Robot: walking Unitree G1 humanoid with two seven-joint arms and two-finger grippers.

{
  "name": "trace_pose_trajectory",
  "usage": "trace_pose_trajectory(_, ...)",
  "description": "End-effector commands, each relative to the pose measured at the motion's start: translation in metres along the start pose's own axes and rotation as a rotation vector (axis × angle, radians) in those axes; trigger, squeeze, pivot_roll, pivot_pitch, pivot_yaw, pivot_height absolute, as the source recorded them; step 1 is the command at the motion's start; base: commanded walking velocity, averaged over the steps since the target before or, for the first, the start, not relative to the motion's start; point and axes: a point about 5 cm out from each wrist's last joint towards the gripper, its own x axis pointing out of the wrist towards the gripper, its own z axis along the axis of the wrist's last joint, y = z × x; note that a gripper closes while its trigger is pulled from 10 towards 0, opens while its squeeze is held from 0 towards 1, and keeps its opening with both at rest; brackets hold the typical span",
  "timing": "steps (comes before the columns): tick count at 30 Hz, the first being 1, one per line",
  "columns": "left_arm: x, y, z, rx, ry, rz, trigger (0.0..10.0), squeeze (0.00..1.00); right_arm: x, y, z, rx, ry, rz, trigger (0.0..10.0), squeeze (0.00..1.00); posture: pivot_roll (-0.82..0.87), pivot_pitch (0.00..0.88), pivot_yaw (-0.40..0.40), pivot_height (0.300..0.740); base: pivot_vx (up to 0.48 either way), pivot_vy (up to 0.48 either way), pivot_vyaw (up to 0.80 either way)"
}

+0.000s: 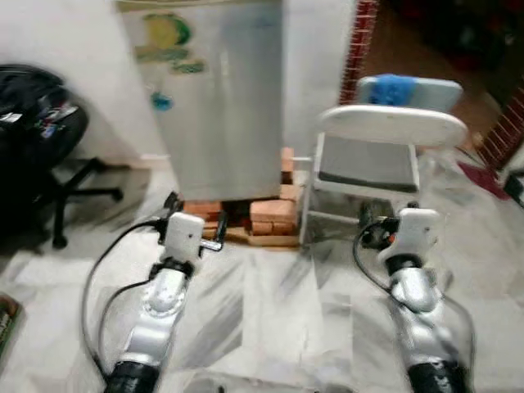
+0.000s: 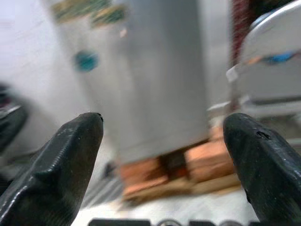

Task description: Restocking fridge

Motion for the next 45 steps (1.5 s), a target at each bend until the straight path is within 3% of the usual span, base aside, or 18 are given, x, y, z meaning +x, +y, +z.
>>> trace_pose_trajectory(1, 0.005, -0.006, 0.007, -0.024, -0.024, -0.010, 10.0, 0.00, -0.001, -0.009, -0.002, -0.023, 0.011, -0.019, 10.0, 0.00, -0.04, 0.000, 0.055, 0.740, 0.000, 0.480, -0.52)
trace_pose_trajectory(9, 0.006, -0.006, 0.008, -0.037, -0.035, -0.034, 10.0, 0.00, 0.005, -0.004, 0.006, -0.034, -0.021, -0.004, 10.0, 0.00, -0.05, 0.000, 0.079, 0.740, 0.000, 0.480, -0.76)
trace_pose_trajectory(17, 0.006, -0.007, 0.005, -0.092, -0.019, -0.034, 10.0, 0.00, -0.001, -0.003, -0.001, -0.035, 0.000, 0.007, 10.0, 0.00, -0.05, 0.000, 0.056, 0.740, 0.000, 0.460, -0.80)
trace_pose_trajectory(27, 0.000, -0.010, -0.003, -0.100, 0.008, -0.045, 10.0, 0.00, -0.004, -0.007, -0.010, -0.038, 0.029, -0.004, 10.0, 0.00, -0.05, 0.000, 0.044, 0.740, 0.000, 0.447, -0.78)
trace_pose_trajectory(34, -0.001, -0.012, -0.004, -0.110, 0.012, -0.048, 10.0, 0.00, -0.003, -0.007, -0.010, -0.032, 0.030, -0.005, 10.0, 0.00, -0.04, 0.000, 0.036, 0.740, 0.000, 0.446, 0.00)
trace_pose_trajectory(45, -0.012, -0.001, -0.010, -0.105, 0.025, -0.012, 10.0, 0.00, -0.012, -0.013, -0.018, -0.035, 0.063, -0.021, 10.0, 0.00, -0.04, 0.000, 0.029, 0.740, 0.000, 0.446, -0.12)
